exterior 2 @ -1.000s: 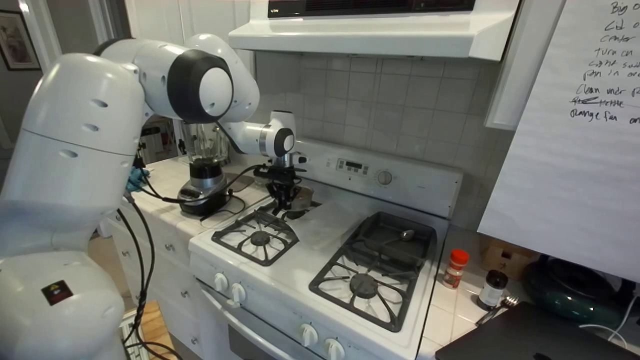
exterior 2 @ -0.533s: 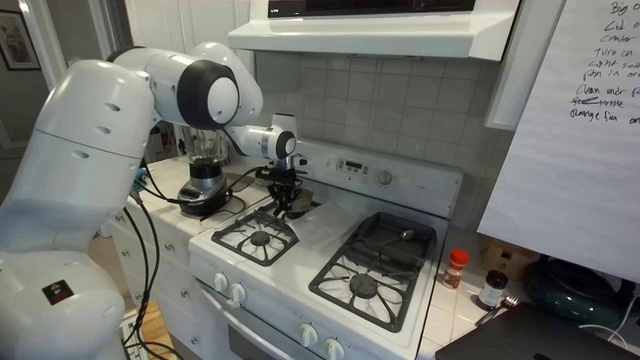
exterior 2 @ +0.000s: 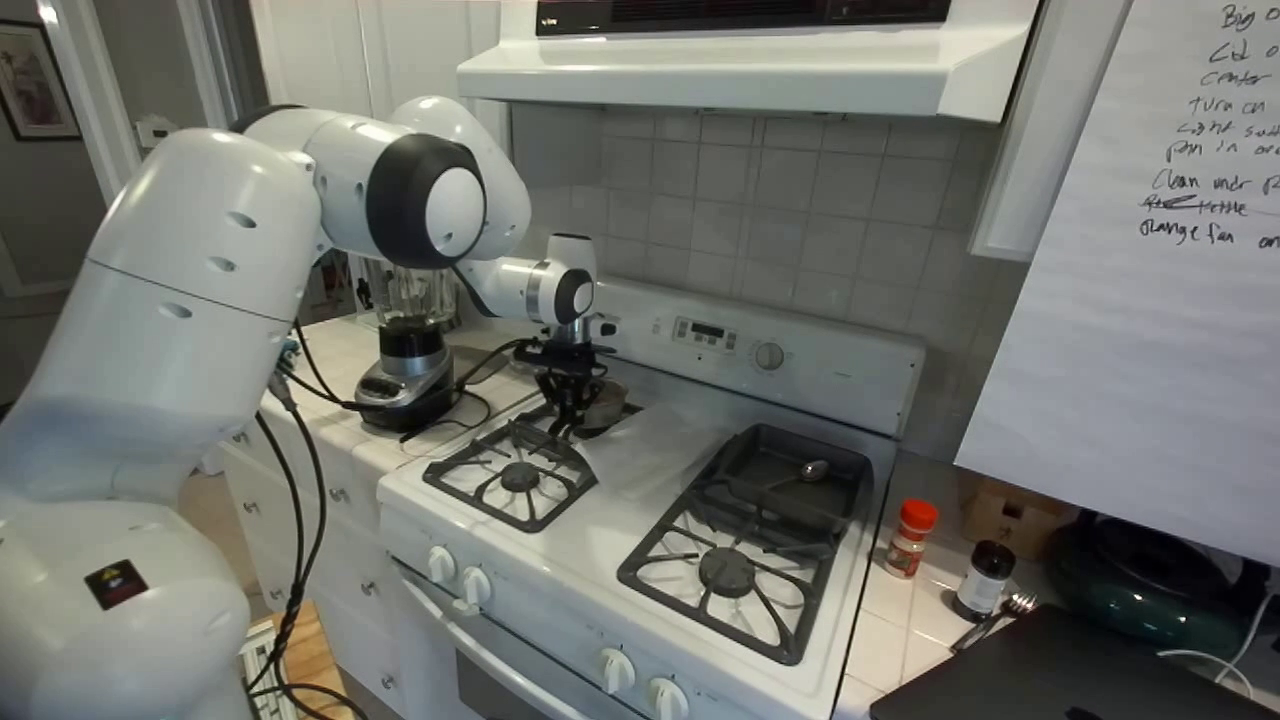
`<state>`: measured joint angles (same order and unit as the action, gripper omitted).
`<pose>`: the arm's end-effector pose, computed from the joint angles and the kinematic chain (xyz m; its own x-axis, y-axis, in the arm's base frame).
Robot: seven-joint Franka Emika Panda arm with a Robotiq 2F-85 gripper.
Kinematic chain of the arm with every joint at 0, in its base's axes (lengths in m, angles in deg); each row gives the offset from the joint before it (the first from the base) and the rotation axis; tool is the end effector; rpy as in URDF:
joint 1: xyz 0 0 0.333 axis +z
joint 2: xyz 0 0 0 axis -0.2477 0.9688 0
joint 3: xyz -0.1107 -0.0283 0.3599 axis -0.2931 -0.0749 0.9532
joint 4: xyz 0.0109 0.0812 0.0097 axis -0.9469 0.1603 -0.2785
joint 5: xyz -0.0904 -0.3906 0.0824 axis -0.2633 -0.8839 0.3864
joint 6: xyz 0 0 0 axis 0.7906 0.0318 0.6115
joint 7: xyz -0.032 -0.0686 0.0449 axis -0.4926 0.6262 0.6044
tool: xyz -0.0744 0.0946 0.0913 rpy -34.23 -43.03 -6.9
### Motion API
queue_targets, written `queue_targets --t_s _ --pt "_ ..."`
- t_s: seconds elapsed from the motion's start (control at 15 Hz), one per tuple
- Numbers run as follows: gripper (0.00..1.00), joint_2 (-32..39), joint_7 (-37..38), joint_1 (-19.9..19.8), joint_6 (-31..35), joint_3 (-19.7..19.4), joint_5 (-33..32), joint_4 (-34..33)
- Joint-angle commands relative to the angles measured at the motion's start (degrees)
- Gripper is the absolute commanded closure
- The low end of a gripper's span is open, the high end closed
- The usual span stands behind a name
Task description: Move the pot from the right bottom plate to the left top plate of the stove
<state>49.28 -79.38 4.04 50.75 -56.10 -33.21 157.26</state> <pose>0.6379 0.3313 0.2733 0.8500 0.5266 0.0141 0.5262 -0.8500 0.0252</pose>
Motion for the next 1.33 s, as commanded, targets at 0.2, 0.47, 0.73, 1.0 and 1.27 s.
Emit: queue_targets --t_s 0.2,0.47,0.73,1.0,1.27 --pt "0.51 0.48 -1.06 0.69 0.16 -0.36 -0.54 -1.44" --pt "0.25 -2.56 -0.23 0.99 -0.36 0.48 0.46 -0.21" --pt "0.01 -7.93 4.12 2.16 -2.91 0.60 1.31 2.14" --pt "0.00 -15.37 16.33 2.31 -3.42 0.02 3.14 8.46" --pt "0.00 -25.71 16.80 -0.87 -0.75 0.79 8.43 20.52"
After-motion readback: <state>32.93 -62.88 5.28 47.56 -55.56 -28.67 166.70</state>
